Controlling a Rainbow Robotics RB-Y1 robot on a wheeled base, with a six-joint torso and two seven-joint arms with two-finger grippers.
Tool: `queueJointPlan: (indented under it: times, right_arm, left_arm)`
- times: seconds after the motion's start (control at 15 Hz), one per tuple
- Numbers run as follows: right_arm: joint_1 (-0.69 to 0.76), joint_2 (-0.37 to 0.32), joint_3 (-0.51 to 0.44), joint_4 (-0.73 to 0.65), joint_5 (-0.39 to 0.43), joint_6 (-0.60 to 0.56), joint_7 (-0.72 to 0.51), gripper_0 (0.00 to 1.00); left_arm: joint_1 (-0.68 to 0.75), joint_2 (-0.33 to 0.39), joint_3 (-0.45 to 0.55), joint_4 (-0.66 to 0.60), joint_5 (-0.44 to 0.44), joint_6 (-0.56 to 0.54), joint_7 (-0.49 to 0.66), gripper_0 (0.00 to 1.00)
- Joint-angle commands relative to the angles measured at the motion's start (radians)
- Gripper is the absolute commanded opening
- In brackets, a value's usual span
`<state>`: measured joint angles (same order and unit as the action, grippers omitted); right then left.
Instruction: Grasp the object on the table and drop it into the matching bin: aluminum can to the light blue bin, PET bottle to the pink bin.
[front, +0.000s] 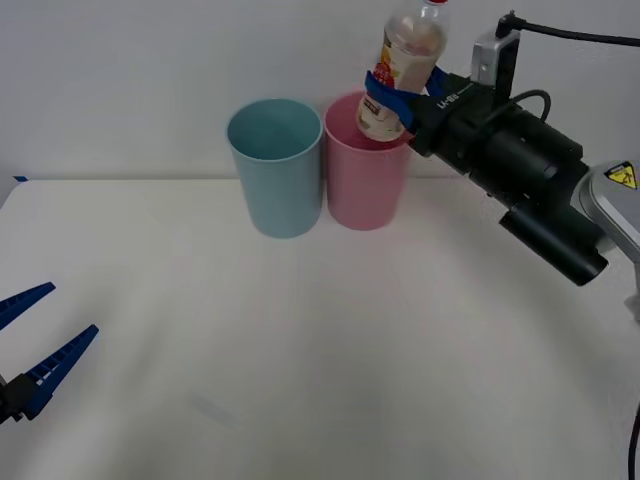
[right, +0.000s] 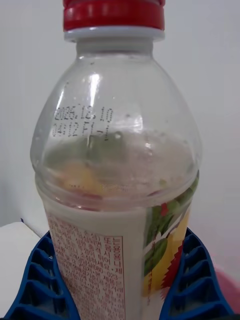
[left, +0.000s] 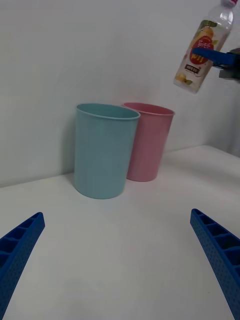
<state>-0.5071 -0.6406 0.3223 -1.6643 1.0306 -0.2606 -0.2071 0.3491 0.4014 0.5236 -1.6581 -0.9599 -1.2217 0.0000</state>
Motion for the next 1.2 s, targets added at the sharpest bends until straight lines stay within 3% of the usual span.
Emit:
queueJointPlan:
  times: [0.07, 0.67, 1.13, 1.2]
  right_arm:
    - [-0.096, 0.025, 0.027, 0.127, -0.001, -0.002, 0.000, 0.00]
    - [-0.297, 0.124, 0.060, 0.457, 0.028, -0.014, 0.026, 0.00]
    - [-0.306, 0.131, 0.061, 0.488, 0.043, -0.009, 0.038, 0.00]
    - [-0.306, 0.131, 0.060, 0.486, 0.043, -0.009, 0.043, 0.12]
  left_arm:
    - [0.000, 0.000, 0.000, 0.000, 0.000, 0.000, 0.000, 1.00]
    - [0.000, 0.000, 0.000, 0.000, 0.000, 0.000, 0.000, 1.00]
    - [0.000, 0.000, 0.000, 0.000, 0.000, 0.000, 0.000, 1.00]
    - [0.000, 0.000, 0.000, 0.000, 0.000, 0.000, 0.000, 1.00]
